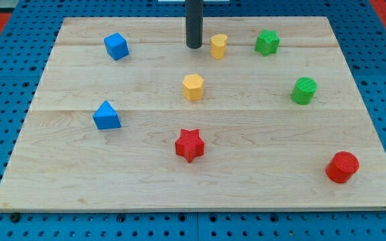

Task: Move your arm to the top center

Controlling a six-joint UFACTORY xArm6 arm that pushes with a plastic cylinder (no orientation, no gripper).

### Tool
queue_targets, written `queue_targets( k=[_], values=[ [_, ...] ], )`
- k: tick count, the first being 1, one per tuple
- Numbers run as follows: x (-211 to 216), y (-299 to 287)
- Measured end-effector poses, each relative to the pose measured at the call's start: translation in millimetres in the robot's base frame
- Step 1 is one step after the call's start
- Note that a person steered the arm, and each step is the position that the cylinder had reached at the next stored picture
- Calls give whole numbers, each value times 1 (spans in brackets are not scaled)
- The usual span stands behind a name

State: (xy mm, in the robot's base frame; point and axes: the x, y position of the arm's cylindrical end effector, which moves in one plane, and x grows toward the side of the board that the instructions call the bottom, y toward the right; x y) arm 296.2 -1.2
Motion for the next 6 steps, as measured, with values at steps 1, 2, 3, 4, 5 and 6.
queue_targets(
  k=[1, 2, 3, 4, 5, 6],
  values=[
    [12, 52],
    [-1, 64],
    [30, 51],
    [32, -15],
    [14, -46],
    [-38, -7]
  ],
)
